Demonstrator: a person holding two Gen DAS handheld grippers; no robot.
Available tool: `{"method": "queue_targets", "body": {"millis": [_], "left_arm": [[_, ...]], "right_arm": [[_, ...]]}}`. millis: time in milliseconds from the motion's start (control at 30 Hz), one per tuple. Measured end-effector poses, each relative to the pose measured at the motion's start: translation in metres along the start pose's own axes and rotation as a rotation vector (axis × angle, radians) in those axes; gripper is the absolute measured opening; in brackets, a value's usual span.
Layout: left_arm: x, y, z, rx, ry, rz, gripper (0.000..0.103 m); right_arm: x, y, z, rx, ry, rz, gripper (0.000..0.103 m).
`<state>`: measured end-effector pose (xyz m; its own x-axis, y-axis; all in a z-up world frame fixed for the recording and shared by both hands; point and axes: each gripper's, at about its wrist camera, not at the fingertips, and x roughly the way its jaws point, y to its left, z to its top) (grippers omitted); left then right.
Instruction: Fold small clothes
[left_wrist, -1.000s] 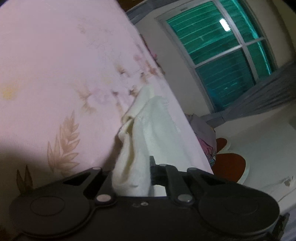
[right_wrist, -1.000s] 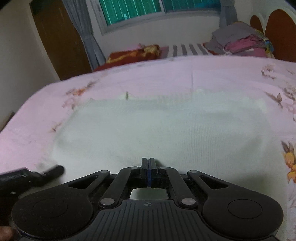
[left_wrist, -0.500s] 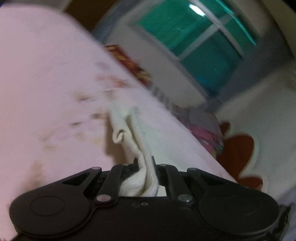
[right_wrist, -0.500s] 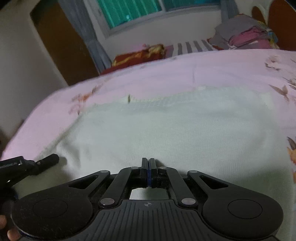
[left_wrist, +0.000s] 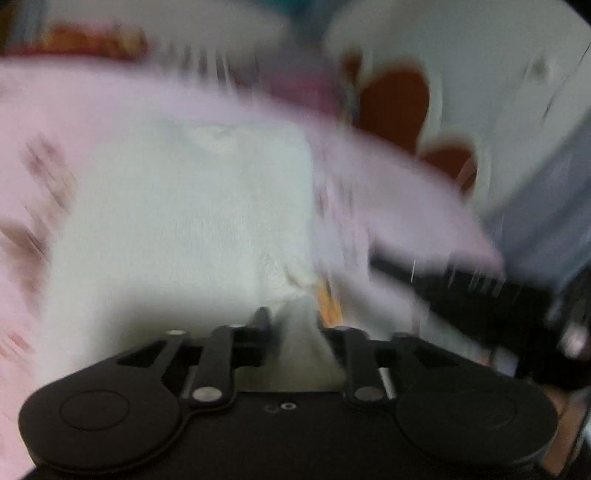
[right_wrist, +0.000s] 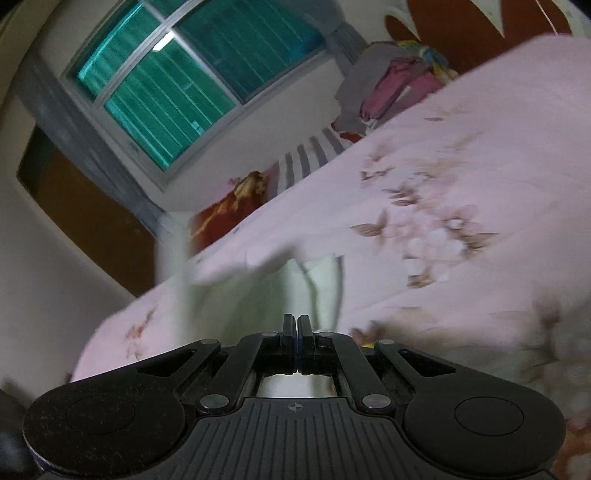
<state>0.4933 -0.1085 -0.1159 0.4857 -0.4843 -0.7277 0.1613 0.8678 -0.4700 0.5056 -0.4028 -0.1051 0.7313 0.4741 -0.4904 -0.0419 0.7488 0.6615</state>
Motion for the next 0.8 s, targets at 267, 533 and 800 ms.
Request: {"method": "queue_targets", "body": {"millis": [267, 533, 800], "left_arm": [[-0.074, 0.042, 0.012, -0.017, -0.237, 0.095, 0.026], [-0.066, 0.102, 0.039, -0.061, -0.217, 0.185, 0.026], [-0.039, 0.121, 0.067, -0.037, -0.213, 0.111, 0.025]], "right_arm": [[-0.013, -0.004, 0.010, -0.032, 0.000, 0.063, 0.065], [0.031, 0.007, -0.004, -0.043, 0.115, 0.037, 0.044], [0.080, 0.010, 0.012, -0.075, 0.112, -0.028, 0.044]]}}
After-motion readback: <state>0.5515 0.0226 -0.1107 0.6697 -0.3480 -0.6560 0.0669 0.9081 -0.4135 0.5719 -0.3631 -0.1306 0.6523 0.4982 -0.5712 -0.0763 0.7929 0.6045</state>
